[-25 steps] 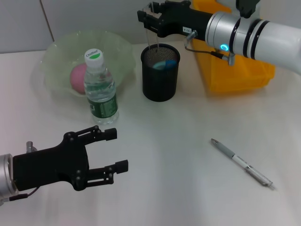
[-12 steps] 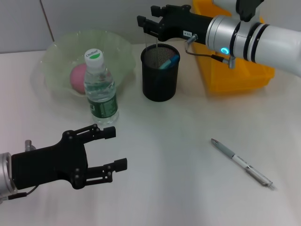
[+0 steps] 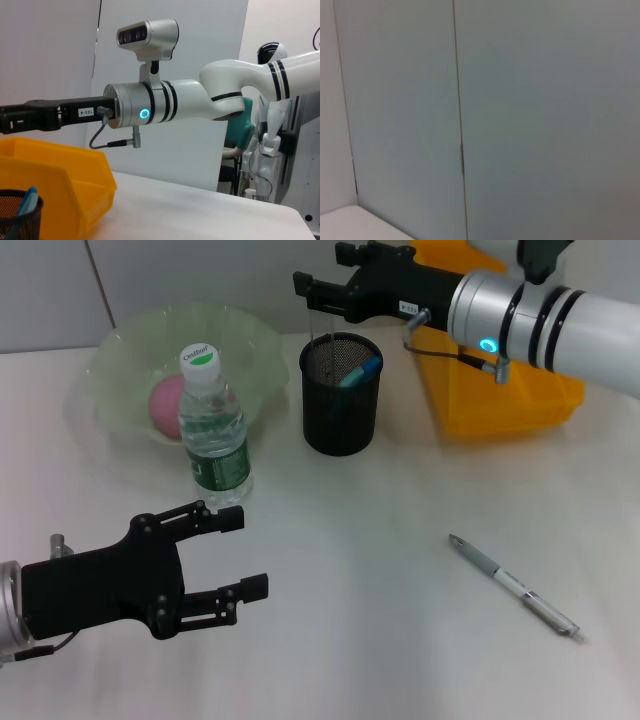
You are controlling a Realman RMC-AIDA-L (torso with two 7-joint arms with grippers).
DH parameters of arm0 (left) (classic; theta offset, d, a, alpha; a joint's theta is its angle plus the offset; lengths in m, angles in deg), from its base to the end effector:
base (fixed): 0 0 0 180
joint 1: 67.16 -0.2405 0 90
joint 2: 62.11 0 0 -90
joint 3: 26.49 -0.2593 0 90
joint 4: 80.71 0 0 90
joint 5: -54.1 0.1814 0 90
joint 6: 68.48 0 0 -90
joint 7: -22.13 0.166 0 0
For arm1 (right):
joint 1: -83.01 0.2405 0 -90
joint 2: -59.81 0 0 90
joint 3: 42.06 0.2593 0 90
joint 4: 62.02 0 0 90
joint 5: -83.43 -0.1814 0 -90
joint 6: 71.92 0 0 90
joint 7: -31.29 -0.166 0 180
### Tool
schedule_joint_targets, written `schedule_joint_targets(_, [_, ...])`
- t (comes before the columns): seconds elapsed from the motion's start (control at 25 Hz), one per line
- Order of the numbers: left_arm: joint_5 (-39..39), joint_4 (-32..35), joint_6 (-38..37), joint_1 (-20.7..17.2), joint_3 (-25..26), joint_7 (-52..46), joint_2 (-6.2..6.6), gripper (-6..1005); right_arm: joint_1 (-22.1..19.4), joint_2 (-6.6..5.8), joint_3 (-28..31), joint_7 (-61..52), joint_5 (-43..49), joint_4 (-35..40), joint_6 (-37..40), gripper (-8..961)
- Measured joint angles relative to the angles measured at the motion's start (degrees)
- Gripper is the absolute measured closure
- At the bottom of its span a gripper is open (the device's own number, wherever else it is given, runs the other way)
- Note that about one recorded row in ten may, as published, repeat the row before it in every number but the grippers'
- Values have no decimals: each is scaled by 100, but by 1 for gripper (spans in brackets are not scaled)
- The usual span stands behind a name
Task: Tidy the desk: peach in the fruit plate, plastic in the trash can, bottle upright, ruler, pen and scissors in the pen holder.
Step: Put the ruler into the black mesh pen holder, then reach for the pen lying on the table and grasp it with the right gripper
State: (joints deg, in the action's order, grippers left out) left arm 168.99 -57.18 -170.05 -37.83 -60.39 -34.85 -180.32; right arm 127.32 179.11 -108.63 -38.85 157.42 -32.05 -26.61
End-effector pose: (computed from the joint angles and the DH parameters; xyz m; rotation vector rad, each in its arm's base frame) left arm -0.2304 0.2676 -0.0343 -2.8014 -0.3325 -1.0119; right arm 0.1560 0.4425 -0.0342 -2.2849 0.4974 0.7141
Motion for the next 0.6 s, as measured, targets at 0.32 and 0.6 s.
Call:
schedule_joint_targets(0.32, [-3, 12, -12, -17, -7, -12, 0, 197, -961, -13, -22, -361, -662, 978, 779, 165])
schedule_joint_targets(0.6, [-3, 12, 6, -34, -6, -11, 0, 198, -1751, -95, 33, -2056, 628, 2518, 1733, 165])
